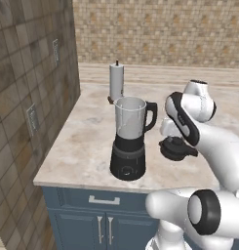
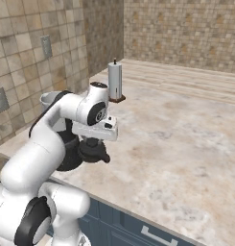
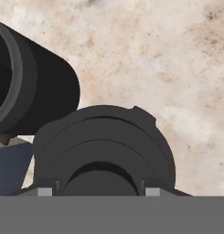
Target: Grab the onion and lemon wedge from the fridge, place them in the blender, close the lid, and turn on the blender to create a marinade.
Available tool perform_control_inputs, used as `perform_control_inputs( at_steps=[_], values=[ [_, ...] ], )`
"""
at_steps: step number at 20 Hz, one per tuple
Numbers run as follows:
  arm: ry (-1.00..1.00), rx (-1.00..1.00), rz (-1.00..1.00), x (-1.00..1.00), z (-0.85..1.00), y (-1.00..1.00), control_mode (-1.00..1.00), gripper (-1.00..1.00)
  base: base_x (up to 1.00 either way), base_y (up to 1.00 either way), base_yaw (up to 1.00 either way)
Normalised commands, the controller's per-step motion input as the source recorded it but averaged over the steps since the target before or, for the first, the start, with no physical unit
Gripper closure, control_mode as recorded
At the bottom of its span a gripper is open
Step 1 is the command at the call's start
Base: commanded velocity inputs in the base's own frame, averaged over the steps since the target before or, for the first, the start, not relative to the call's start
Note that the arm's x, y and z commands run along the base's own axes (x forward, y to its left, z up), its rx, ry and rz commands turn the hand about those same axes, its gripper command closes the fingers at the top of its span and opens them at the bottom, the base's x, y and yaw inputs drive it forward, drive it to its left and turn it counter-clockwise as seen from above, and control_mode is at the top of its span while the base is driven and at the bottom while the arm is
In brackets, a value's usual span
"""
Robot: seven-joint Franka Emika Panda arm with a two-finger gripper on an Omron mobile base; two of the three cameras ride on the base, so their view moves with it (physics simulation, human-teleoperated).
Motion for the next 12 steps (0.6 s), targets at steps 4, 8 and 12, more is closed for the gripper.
perform_control_inputs(
  at_steps=[4, 8, 12],
  values=[
    [0.08, -0.02, -0.08, -0.18, 0.90, 0.00, -1.00, 1.00, 0.00, 0.00, 0.00],
    [0.04, -0.04, -0.06, -0.11, 0.91, 0.00, -1.00, 1.00, 0.00, 0.00, 0.00],
    [0.01, -0.05, -0.04, -0.03, 0.88, 0.00, -1.00, 1.00, 0.00, 0.00, 0.00]
  ],
)
